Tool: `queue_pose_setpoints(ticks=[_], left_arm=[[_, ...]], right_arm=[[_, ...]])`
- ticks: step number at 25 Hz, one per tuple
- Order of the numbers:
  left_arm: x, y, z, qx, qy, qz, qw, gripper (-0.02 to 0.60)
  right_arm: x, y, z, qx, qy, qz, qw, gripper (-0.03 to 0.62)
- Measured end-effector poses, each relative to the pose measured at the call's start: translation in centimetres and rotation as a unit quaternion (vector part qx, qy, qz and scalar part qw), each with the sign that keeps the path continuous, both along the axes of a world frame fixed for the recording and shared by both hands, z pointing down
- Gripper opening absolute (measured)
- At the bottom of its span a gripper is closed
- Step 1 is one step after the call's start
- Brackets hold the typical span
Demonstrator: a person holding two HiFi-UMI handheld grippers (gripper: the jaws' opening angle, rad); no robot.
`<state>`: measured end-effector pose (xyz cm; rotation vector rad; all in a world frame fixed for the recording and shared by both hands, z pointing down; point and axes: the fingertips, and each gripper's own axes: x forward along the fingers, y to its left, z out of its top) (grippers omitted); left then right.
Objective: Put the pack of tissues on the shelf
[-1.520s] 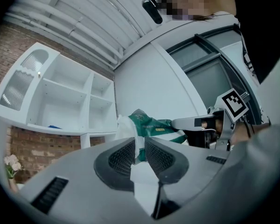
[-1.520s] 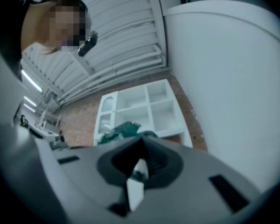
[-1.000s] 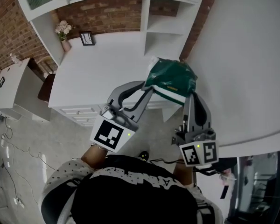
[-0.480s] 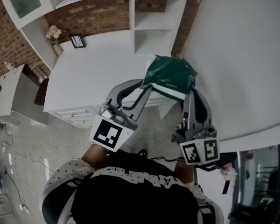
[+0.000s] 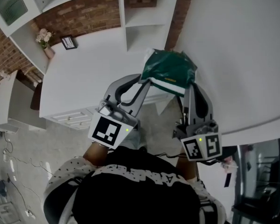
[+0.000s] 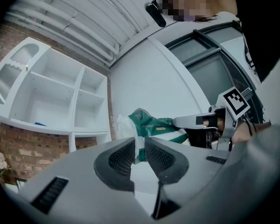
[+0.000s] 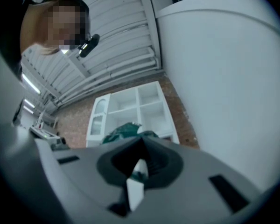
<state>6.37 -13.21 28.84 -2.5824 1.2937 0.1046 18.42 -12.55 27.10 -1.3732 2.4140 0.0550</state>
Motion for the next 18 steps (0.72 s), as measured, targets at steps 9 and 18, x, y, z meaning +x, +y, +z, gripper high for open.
queue_pose_setpoints(ticks=[9,18], left_arm=[[1.2,-3.5,-0.4,0.004,0.009,0.014,0.9999,0.094],[1.3,-7.6,-0.7,0.012,0.014,0.021,0.9996,0.094]], right_arm=[[1.1,-3.1,-0.6,0.004,0.008,0.012,1.000,0.032],[1.1,-7.0,-1.0,0.009,0.014,0.019,1.000,0.032]])
